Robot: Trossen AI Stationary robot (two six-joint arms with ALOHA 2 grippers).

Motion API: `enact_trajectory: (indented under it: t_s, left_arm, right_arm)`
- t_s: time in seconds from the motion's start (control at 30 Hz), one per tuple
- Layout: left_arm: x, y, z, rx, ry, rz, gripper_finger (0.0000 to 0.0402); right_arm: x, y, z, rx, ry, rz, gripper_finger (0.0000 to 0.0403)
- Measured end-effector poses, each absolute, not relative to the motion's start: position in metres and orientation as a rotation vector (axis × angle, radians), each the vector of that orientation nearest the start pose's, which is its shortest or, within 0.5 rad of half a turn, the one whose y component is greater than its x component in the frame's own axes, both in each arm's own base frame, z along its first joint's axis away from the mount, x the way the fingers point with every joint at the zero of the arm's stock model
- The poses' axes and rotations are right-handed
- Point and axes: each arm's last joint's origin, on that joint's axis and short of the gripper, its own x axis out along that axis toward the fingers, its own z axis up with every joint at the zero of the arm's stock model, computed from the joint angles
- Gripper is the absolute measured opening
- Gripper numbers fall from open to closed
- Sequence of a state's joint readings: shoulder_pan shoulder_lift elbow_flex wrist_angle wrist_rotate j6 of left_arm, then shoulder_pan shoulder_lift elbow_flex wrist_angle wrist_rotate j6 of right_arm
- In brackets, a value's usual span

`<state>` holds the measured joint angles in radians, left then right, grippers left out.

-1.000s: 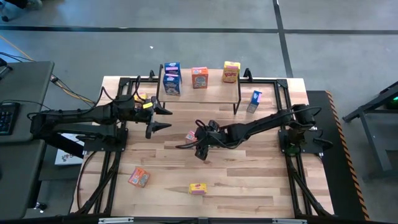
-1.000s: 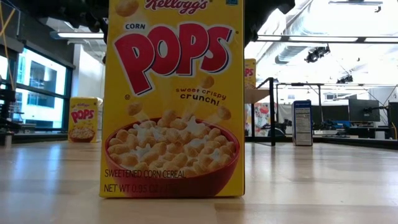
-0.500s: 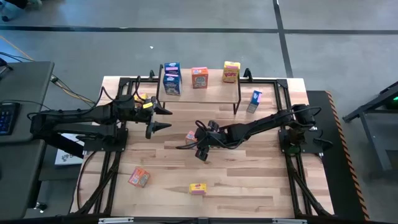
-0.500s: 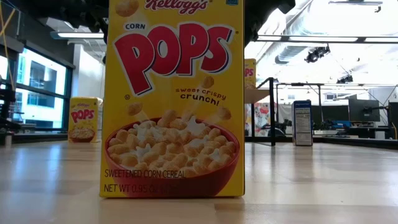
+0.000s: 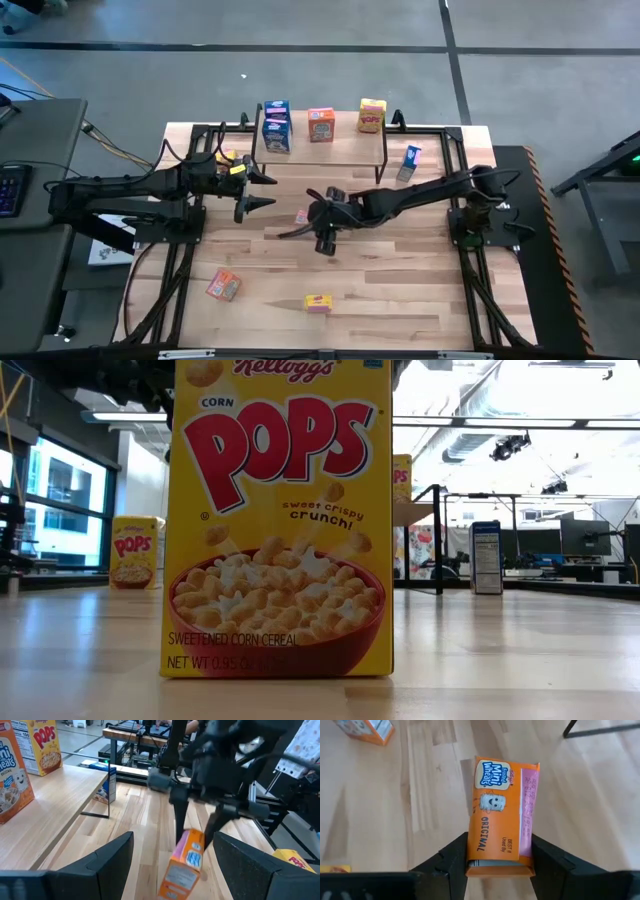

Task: Stack cereal on shelf
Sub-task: Put the top orange cereal box aligned with the other orange cereal box on the shelf

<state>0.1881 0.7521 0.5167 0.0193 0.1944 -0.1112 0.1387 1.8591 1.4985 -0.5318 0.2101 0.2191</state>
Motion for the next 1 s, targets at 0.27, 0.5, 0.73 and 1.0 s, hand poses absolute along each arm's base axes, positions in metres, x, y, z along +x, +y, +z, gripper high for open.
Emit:
enact_trajectory:
  t_s: [0.27, 0.5, 0.73, 1.0]
  left_arm:
    - [0.171, 0.027, 0.264, -0.152, 0.212, 0.006, 0.0266]
    - [0.171, 0.027, 0.264, -0.152, 0.212, 0.006, 0.0266]
    - [0.171, 0.027, 0.264, -0.153, 0.213, 0.006, 0.0266]
    - [0.171, 0.027, 0.264, -0.152, 0.213, 0.006, 0.0266]
  right_arm:
    - [0.405, 0.027, 0.309, -0.134, 0.884, -0.096, 0.0165]
    - [0.402, -0.01, 0.342, -0.206, 0.876, -0.094, 0.0165]
    - [0.387, -0.049, 0.349, -0.176, 0.889, -0.016, 0.0165]
    - [0.364, -0.097, 0.361, -0.195, 0.815, 0.015, 0.0165]
